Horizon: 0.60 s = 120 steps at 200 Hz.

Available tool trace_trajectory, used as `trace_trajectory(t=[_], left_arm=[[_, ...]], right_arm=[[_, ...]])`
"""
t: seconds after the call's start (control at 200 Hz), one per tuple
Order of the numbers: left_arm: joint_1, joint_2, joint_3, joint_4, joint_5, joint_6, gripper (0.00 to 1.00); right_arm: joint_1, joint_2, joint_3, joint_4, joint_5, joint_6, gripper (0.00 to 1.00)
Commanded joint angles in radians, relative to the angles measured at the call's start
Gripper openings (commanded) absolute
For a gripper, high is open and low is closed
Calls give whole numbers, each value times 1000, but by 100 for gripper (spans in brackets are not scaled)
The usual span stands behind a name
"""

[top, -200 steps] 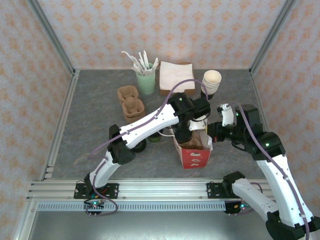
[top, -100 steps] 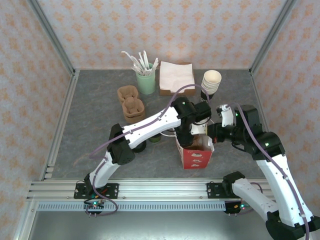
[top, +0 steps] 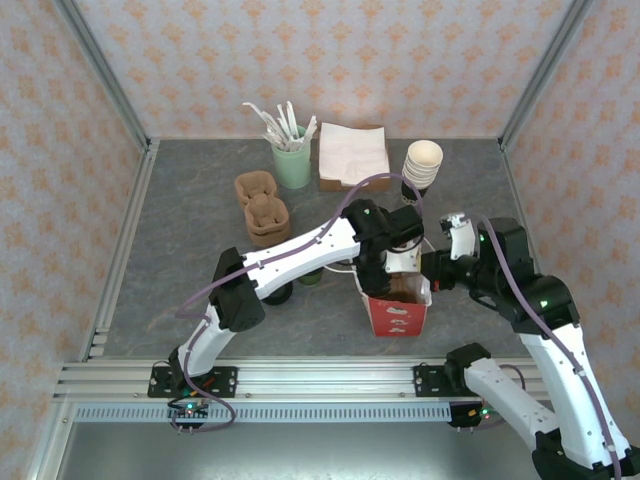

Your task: Pack the takeout coffee

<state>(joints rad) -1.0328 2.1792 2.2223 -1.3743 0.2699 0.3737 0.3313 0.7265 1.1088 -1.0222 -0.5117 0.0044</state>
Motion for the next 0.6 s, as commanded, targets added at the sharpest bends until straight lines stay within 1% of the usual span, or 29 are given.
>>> trace_trajectory(t=[0.0,0.1,0.395,0.596], left_arm=[[-18,-31,-13,41,33,67,42],[-17,-20,-15,54,43,81,42],[-16,23,-18,69,39,116,43],[-11,51,-18,84,61,132,43]], right_arm=[[8,-7,-1,6,36,-36,0],[7,-3,-3,8,56,-37,0],[7,16,-13,24,54,-33,0],[8,19,-22,37,53,-34,0]])
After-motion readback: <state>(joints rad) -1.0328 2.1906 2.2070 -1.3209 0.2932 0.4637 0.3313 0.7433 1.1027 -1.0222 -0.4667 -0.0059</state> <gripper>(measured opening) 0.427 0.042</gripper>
